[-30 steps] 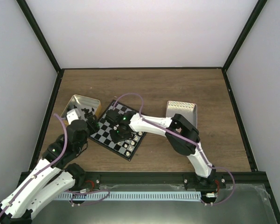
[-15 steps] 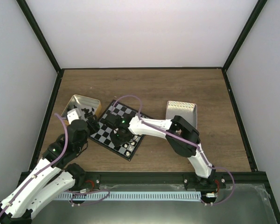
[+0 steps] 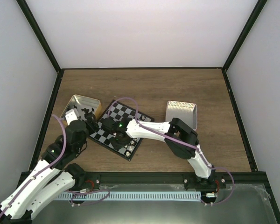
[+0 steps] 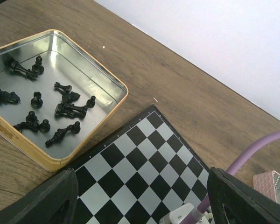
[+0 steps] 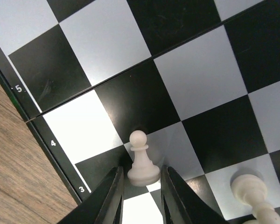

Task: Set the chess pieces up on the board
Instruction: Pick up the chess piece from the chessboard.

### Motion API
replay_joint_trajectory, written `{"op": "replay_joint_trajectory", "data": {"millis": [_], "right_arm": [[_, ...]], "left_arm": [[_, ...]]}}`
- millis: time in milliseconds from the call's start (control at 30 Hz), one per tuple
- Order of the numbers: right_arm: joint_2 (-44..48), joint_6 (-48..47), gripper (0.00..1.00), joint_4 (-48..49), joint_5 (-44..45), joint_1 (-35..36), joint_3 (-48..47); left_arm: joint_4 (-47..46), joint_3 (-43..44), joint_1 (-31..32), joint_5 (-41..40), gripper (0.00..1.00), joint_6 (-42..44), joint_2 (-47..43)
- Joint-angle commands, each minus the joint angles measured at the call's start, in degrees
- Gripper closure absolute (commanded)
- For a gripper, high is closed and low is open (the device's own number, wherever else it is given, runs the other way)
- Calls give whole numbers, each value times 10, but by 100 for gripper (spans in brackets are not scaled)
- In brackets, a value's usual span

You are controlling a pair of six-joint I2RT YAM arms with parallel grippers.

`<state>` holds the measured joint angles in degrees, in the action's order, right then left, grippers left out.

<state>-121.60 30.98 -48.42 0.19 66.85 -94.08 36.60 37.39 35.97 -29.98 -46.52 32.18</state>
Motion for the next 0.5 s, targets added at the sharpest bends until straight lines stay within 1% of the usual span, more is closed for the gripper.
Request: {"op": "replay_joint_trajectory", "data": {"millis": [0,167,333,400,467], "right_arm": [[-34,-17,76,-9,30,3,-9],[-49,-21,75,-7,45,3,-16],[-48,-18,82,-10,50,3,-12],[-44,-17,82,-12,54,3,-9],[-38,-18,77,-11,56,3,-6]], "left_arm": [[5,4,-3,-18,22,-5,-11],[13,11,-3,-29,22,-6,-13],[16,12,-3,-30,22,-6,-17],[17,11,-3,-30,22,-6,-17],[17,12,-3,-30,22,-7,-17]]}}
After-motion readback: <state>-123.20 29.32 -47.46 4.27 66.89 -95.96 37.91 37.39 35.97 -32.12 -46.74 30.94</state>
